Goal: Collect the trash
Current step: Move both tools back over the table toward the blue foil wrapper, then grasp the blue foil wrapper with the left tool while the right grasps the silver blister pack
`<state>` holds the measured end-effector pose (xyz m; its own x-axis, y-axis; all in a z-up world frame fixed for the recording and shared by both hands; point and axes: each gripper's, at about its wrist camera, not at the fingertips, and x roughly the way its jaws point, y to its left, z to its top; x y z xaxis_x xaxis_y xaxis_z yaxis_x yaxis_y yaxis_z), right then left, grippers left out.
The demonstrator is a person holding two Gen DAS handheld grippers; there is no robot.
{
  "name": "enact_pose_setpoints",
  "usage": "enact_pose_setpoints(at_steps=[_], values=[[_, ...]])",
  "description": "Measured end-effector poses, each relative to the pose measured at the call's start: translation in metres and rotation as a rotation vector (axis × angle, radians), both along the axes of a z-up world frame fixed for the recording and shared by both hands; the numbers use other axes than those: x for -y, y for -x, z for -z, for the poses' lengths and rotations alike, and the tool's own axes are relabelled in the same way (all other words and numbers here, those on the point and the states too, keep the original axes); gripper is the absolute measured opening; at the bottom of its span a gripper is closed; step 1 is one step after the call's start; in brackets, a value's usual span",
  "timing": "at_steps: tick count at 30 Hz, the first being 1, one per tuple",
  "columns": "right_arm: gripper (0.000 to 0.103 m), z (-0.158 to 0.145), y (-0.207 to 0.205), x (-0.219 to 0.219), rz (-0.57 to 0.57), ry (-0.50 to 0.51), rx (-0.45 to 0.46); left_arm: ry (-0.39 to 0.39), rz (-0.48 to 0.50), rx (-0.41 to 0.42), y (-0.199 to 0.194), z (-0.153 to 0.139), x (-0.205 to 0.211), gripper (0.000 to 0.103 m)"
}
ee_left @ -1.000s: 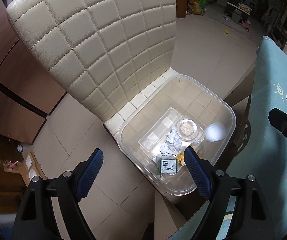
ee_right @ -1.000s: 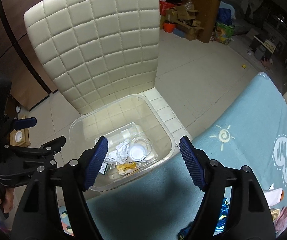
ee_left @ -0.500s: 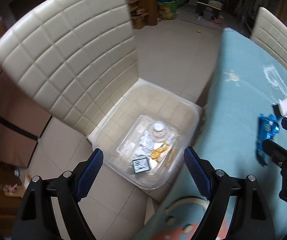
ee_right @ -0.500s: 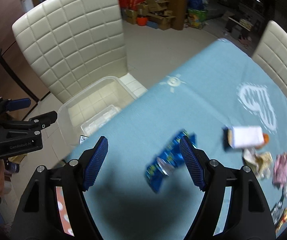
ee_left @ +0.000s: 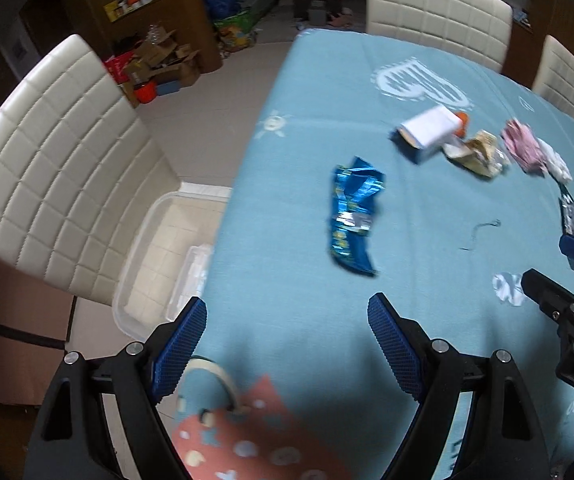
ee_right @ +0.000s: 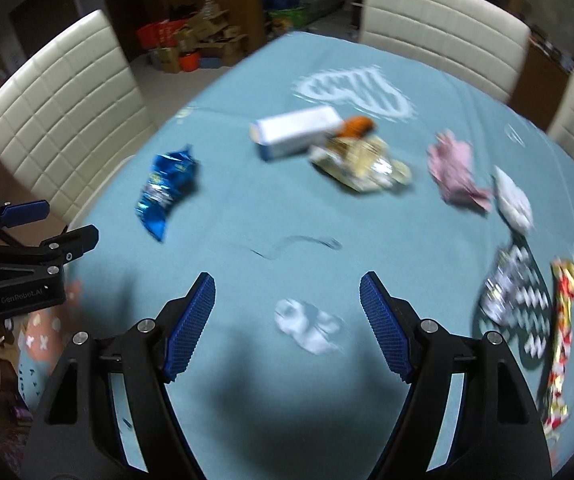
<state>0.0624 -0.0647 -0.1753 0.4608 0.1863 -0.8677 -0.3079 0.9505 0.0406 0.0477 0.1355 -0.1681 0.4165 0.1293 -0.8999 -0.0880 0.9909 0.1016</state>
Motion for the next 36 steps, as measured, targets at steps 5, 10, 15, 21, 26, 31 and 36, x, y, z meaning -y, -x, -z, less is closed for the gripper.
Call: enact_pose_setpoints(at_steps=[5, 10, 15, 21, 26, 31, 36], values=[[0.075, 0.003, 0.013, 0.051, 0.102, 0.008, -0.006, -0.004, 0.063, -0.013, -0.004, 0.003, 0.039, 0.081], [0.075, 0.005, 0.015, 0.1, 0.206, 0.004, -0.007, -0.022, 0.104, -0.017, -0.008, 0.004, 0.065, 0.081], [0.075, 0.006, 0.008, 0.125, 0.268, -0.006, -0.009, -0.033, 0.094, -0.015, -0.016, 0.003, 0.072, 0.081], [0.079, 0.011, -0.01, 0.13, 0.299, 0.004, -0.007, -0.045, 0.031, -0.034, -0.032, 0.009, 0.059, 0.081], [0.082, 0.02, -0.029, 0.133, 0.324, 0.009, -0.026, -0.042, 0.005, -0.049, -0.047, 0.018, 0.048, 0.081], [0.082, 0.032, -0.05, 0.135, 0.356, 0.051, -0.045, -0.049, -0.008, -0.062, -0.06, 0.03, 0.041, 0.081], [0.082, 0.042, -0.065, 0.137, 0.383, 0.076, -0.056, -0.028, -0.024, -0.082, -0.07, 0.043, 0.031, 0.081]])
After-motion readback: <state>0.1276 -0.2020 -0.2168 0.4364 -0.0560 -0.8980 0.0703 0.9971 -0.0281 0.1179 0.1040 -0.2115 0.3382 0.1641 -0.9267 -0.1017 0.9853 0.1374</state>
